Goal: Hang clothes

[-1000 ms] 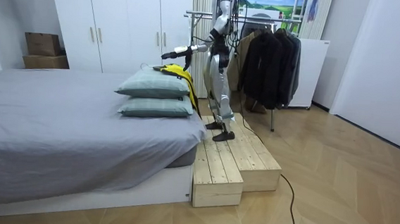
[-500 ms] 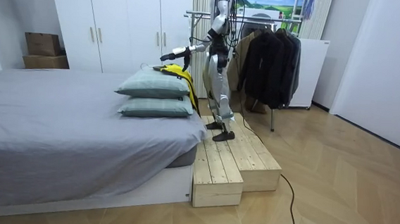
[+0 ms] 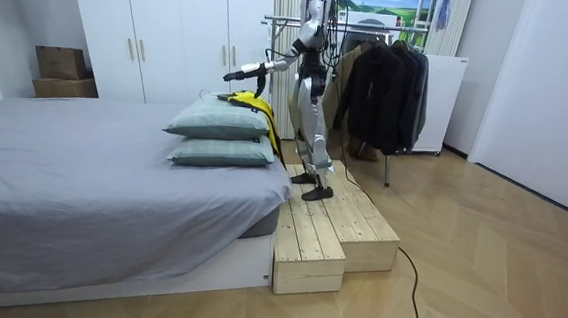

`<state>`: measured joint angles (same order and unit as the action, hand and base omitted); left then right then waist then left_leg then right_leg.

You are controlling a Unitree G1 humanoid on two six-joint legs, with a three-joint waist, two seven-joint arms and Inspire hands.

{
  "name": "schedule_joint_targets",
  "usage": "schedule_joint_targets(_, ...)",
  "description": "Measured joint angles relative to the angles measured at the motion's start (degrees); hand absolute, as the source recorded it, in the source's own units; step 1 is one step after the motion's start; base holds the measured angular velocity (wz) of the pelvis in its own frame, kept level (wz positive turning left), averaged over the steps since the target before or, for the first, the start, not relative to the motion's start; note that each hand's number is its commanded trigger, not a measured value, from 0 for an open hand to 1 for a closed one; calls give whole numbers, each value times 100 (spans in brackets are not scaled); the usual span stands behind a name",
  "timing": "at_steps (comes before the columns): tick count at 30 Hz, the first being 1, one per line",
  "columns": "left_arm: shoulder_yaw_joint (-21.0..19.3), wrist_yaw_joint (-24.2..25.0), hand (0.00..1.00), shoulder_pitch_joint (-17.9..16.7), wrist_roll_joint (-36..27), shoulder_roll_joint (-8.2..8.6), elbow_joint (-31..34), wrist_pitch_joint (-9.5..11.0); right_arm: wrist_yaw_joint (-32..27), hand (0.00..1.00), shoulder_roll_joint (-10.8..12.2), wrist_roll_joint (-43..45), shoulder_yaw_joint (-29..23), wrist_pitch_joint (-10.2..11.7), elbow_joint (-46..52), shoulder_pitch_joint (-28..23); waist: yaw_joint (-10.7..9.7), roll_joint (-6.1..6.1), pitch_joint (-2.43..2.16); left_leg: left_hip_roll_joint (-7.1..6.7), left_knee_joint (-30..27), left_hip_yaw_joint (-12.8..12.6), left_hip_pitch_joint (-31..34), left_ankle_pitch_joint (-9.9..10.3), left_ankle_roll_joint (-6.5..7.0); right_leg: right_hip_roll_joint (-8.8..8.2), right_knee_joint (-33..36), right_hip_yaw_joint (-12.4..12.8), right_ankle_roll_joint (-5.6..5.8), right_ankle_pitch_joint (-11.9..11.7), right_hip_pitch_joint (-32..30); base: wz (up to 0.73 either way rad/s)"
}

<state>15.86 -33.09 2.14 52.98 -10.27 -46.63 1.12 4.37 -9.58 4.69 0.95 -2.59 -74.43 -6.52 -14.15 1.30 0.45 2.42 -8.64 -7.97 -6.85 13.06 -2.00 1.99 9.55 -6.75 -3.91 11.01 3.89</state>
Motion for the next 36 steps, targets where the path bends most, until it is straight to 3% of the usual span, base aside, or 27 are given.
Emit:
schedule_joint_targets(2, 7, -1, 0, 47, -77, -2, -2, -1, -1, 0, -9, -2, 1, 1, 52, 0, -104, 35, -1, -4, 0, -4, 27, 0, 0, -4, 7, -16, 0, 0, -21, 6)
schedule_joint_targets(5, 7, -3, 0, 54, -166, -8, -2, -2, -7, 0, -11, -17, 4, 2, 66, -1, -130, 88, -34, 2, 0, -90, 70, -1, 1, -5, 25, 9, 1, -1, -90, -5)
schedule_joint_targets(7, 5, -3, 0, 59, -165, -9, -8, -2, -5, 0, -10, -15, 5, 2, 66, -26, -132, 95, -28, 5, 0, -95, 78, -1, 2, -5, 43, 9, 2, -2, -103, -2)
schedule_joint_targets(12, -1, 0, 0, 115, -165, -16, -369, 0, 3, 0, -14, -13, -3, 4, 65, -34, -135, 81, -20, 20, 0, -133, 73, -1, 2, -2, 125, 18, 2, -2, -150, -2)
schedule_joint_targets(16, -7, 0, 0, 116, -152, -23, -415, 0, 20, 0, -10, 25, -6, 5, 92, -29, -138, 11, 17, 20, -2, -128, 127, -1, 2, 1, 131, 20, 2, -2, -213, 0)
schedule_joint_targets(36, -8, 10, 0, 134, -168, -12, -536, -2, 4, 0, -7, 28, -4, 3, 108, -16, -135, -85, -2, 30, 5, -136, 120, -1, 2, 5, 132, 39, 2, -3, -213, -1)
